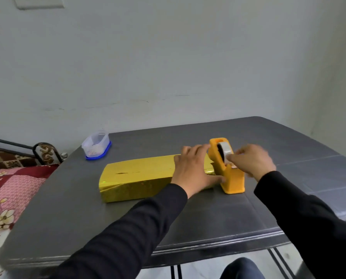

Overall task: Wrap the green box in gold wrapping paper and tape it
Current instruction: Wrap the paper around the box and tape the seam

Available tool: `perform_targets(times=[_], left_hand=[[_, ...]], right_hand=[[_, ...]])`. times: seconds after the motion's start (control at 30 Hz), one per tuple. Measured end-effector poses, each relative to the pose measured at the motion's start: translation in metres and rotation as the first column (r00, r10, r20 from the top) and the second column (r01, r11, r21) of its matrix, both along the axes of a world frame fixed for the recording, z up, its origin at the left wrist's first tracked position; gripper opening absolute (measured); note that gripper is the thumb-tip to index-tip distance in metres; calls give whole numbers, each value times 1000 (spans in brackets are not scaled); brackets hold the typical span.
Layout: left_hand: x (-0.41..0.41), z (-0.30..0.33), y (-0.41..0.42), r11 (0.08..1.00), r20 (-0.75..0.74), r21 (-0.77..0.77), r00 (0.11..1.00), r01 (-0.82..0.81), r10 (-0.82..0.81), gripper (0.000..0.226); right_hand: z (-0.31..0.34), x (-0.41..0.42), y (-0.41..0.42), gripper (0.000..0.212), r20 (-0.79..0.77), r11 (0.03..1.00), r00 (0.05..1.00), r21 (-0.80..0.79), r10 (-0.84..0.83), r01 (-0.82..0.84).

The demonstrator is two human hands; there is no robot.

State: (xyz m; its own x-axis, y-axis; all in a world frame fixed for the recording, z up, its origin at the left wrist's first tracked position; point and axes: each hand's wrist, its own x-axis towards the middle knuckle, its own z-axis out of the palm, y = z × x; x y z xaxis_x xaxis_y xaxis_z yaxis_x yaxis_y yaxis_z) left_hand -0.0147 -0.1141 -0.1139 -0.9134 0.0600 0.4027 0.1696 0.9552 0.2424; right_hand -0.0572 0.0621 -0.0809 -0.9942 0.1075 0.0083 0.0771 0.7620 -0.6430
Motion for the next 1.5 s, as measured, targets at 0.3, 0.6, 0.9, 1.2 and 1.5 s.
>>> perform_targets(times=[0.3, 0.6, 0.9, 1.2, 1.5], left_hand=[[-18, -19, 43, 993, -11, 8, 993, -115, 115, 109], [-17, -12, 48, 995, 45, -41, 995, -90, 92, 104], [-25, 5, 39, 978, 235, -195, 971, 76, -29, 91], [-22, 28, 37, 989, 300, -78, 949, 126, -98, 81], [15, 71, -7, 740, 351, 634, 771, 222, -532, 46]], right_hand=[[1, -11, 12, 48, 403, 734, 908, -650, 111, 199], [-40, 37, 20, 37, 224, 349, 975, -913, -10, 213], [-75, 30, 28, 36, 213, 465, 977, -866, 14, 182], [-73, 45, 54, 24, 42, 787, 993, -614, 113, -64], [-16, 65, 33, 9, -353, 812, 883, -385, 309, -438]])
